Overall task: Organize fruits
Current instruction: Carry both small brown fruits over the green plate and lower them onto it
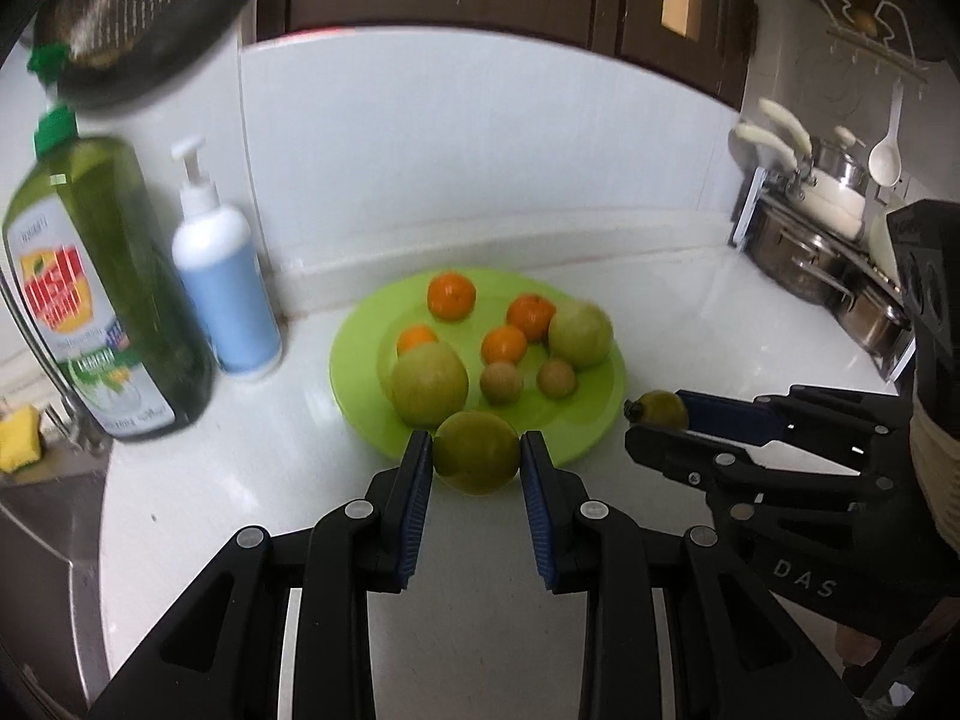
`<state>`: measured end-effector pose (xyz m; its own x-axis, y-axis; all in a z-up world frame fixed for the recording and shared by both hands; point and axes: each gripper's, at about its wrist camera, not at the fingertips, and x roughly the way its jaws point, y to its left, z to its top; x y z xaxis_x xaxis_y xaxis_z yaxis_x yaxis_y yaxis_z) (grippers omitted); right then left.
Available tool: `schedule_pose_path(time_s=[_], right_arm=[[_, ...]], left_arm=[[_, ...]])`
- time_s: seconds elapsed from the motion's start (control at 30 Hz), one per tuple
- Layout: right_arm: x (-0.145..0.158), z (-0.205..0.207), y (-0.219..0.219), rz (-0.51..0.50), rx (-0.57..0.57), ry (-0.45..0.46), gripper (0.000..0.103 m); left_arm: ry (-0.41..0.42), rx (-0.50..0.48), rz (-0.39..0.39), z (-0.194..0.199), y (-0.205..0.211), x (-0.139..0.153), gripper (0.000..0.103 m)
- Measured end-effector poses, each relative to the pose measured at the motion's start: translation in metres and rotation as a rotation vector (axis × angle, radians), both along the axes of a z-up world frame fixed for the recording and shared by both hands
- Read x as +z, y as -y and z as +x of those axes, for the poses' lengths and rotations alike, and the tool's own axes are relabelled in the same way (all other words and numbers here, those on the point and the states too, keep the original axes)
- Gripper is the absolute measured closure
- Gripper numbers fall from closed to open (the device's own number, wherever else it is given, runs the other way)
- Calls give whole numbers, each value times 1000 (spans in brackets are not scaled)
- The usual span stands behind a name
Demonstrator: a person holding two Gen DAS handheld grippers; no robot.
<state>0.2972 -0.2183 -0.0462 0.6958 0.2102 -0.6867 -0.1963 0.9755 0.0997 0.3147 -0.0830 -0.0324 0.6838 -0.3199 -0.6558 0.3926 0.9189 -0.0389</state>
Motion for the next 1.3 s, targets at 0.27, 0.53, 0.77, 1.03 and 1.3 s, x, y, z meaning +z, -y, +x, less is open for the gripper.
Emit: schedule_pose_path(time_s=[0.27, 0.53, 0.77, 1.03, 1.3], right_arm=[[18, 6, -4, -12, 4, 61, 72], [31, 26, -2, -24, -3, 106, 72], [36, 60, 1, -27, 1, 97, 72], [29, 106, -1, -47, 25, 52, 72], [12, 138, -4, -63, 40, 6, 72]], left_arm=[[72, 7, 18, 10, 1, 21, 73], [113, 22, 29, 36, 6, 35, 73], [112, 30, 41, 69, 9, 37, 73], [42, 39, 54, 115, 12, 23, 73], [-29, 37, 66, 144, 14, 2, 73]])
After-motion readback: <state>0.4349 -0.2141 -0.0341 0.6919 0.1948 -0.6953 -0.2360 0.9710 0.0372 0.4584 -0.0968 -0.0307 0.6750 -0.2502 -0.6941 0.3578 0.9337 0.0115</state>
